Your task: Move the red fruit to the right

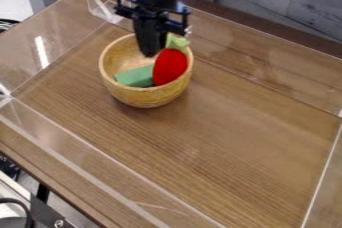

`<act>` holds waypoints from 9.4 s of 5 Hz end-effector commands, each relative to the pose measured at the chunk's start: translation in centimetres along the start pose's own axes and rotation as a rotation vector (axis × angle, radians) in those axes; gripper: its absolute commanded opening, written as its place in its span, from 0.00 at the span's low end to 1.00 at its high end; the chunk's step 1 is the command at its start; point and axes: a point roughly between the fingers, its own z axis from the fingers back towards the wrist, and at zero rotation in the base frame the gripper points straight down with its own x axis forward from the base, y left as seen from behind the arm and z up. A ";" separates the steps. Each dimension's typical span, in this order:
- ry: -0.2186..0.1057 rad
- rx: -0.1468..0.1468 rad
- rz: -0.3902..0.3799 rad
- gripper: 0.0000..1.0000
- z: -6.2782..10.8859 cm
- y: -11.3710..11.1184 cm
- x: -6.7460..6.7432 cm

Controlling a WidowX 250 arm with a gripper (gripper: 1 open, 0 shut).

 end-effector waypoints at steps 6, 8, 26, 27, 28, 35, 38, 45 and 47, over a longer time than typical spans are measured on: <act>-0.093 -0.008 -0.041 0.00 -2.0 3.9 0.8; -0.101 -0.021 -0.001 1.00 -1.7 3.1 1.1; -0.225 -0.064 0.065 0.00 2.9 -12.4 7.3; -0.214 -0.058 0.064 0.00 2.4 -15.1 8.1; -0.207 -0.047 0.094 0.00 1.0 -13.9 7.8; -0.185 -0.031 0.044 1.00 -3.3 -10.7 8.0; -0.219 -0.028 0.118 1.00 0.6 -9.7 7.9; -0.266 -0.008 -0.034 1.00 4.5 -5.6 9.4; -0.232 -0.001 -0.058 1.00 3.3 -6.0 9.9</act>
